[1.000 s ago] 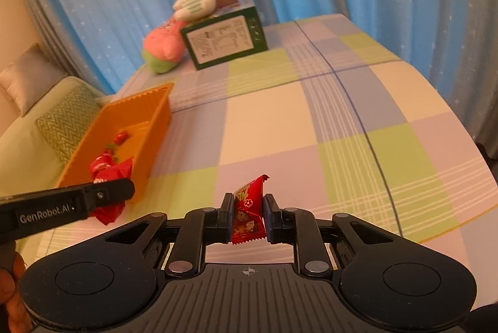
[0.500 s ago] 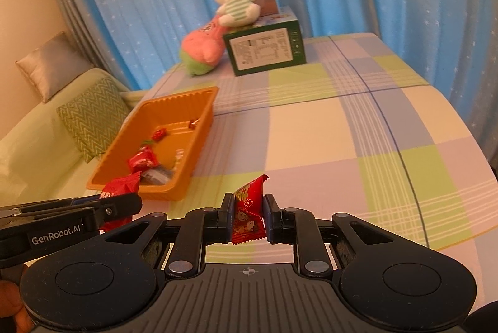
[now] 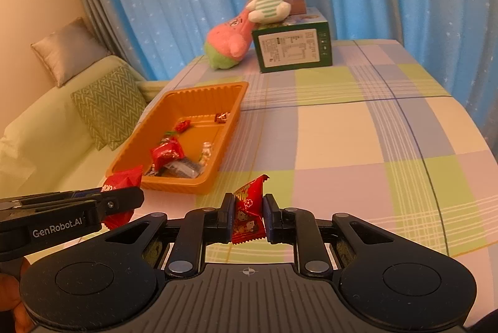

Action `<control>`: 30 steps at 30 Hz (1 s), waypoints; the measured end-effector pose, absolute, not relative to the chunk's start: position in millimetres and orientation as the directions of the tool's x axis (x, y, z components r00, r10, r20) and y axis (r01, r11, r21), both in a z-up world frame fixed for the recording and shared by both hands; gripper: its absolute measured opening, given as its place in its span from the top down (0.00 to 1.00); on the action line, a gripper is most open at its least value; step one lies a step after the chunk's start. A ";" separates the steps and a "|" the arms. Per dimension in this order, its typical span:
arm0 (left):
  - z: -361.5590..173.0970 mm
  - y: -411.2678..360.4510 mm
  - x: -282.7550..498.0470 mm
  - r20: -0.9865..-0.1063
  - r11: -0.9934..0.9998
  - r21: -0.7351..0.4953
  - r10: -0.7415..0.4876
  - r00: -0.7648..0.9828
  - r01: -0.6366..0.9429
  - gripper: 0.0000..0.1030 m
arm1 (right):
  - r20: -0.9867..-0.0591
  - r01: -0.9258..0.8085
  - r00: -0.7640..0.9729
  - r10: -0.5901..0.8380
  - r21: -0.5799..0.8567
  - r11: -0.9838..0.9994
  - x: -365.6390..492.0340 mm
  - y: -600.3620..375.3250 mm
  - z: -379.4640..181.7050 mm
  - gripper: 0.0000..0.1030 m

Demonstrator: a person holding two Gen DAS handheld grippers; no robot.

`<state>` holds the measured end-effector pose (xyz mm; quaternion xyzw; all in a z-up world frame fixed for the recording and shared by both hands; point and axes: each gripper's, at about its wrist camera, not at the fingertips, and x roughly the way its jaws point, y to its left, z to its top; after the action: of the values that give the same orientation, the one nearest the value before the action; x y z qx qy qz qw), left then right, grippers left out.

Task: Organize snacks
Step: 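Carry both red candies over the orange tray with both tools, then open both tools to drop the red candies into the tray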

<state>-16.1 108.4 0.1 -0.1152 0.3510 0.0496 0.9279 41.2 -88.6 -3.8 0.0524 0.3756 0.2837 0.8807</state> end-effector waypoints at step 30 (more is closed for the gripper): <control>-11.8 197.4 40.2 -0.686 0.962 -0.135 0.081 0.723 -0.237 0.77 | -0.632 -0.549 0.478 0.610 0.327 0.769 108.3 8.2 -15.2 0.81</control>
<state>40.2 197.4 -11.8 -0.1071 0.3623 0.0863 0.9219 108.3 8.2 -15.2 0.0395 0.3836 0.3373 0.8588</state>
